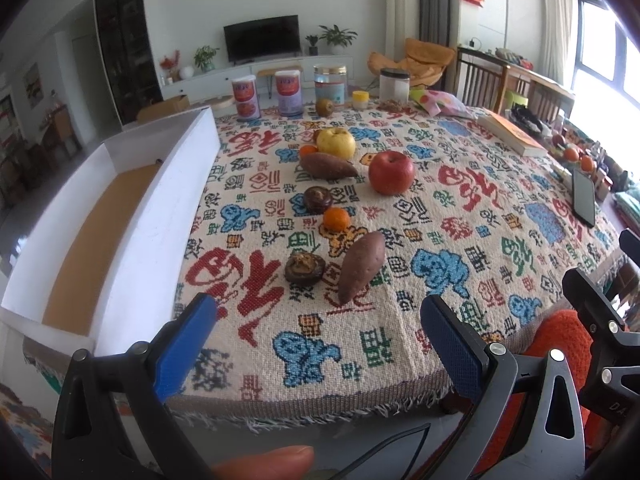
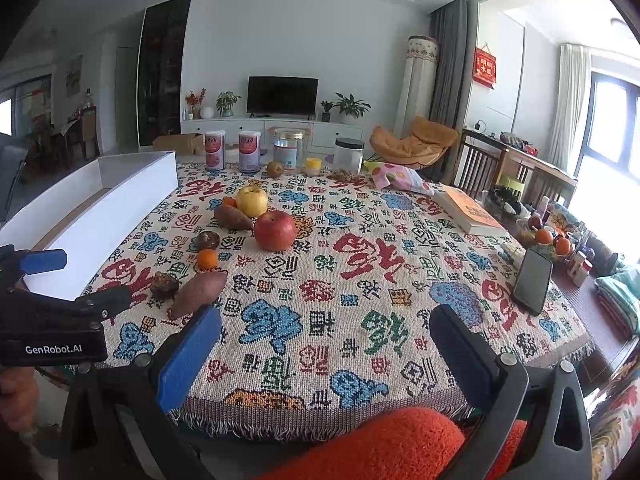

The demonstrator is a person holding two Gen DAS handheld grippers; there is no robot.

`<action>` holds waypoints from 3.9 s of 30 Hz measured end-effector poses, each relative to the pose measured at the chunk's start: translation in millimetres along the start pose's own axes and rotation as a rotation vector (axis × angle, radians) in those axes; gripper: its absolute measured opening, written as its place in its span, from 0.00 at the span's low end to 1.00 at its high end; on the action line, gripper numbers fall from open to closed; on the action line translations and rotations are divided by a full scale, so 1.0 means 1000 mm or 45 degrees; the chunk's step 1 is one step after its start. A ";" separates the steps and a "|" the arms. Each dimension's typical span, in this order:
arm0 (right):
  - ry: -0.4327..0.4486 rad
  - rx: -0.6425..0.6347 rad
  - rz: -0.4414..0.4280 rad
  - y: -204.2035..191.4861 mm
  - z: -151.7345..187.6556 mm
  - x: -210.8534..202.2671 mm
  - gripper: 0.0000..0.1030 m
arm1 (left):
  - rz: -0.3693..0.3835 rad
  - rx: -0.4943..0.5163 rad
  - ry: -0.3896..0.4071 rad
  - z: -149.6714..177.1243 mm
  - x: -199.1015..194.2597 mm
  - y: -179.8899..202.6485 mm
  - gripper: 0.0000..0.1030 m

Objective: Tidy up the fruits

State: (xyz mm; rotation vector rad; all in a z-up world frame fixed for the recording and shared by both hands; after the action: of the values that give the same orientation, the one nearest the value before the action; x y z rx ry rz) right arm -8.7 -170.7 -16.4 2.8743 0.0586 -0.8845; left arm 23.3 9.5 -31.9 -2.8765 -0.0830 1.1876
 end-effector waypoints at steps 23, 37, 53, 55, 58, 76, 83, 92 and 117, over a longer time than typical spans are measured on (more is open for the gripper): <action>-0.048 -0.061 -0.091 -0.018 0.007 0.000 1.00 | 0.192 0.055 -0.033 0.007 -0.009 0.003 0.99; -0.059 -0.014 -0.093 -0.013 0.013 0.007 1.00 | 0.067 -0.078 -0.138 0.028 0.027 -0.042 0.99; -0.106 -0.004 -0.108 -0.015 0.020 0.015 1.00 | 0.027 -0.010 -0.262 0.050 0.117 -0.038 1.00; -0.117 -0.003 -0.120 -0.016 0.021 0.018 1.00 | 0.038 -0.033 -0.263 0.050 0.118 -0.041 1.00; -0.139 -0.010 -0.136 -0.019 0.024 0.021 1.00 | 0.023 -0.053 -0.249 0.049 0.120 -0.041 1.00; -0.435 0.096 -0.521 -0.047 0.016 0.089 0.71 | 0.060 -0.022 -0.198 0.059 0.108 -0.054 0.99; -0.649 0.375 -0.699 -0.090 0.005 0.165 0.60 | 0.038 -0.046 -0.171 0.064 0.105 -0.064 0.99; -0.658 0.305 -0.565 -0.121 0.005 0.198 0.45 | 0.023 -0.049 -0.136 0.065 0.104 -0.062 1.00; -0.745 0.169 -0.495 -0.026 0.010 0.203 0.57 | 0.173 0.096 -0.158 0.005 0.148 -0.020 0.50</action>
State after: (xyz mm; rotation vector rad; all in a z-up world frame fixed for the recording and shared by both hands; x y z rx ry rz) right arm 152.2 -147.2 -141.5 2.6279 0.5241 -1.8234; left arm 123.7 37.9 -138.3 -2.7800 0.1532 1.3598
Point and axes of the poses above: each gripper's, at about its wrist camera, not at the fingertips, and x roughly the way its jaws point, y to its right, z to its underside, the point moved 4 cm from there along x, roughly the way its jaws point, and after that the axes turned 1 degree about x, right-handed, at the moved point
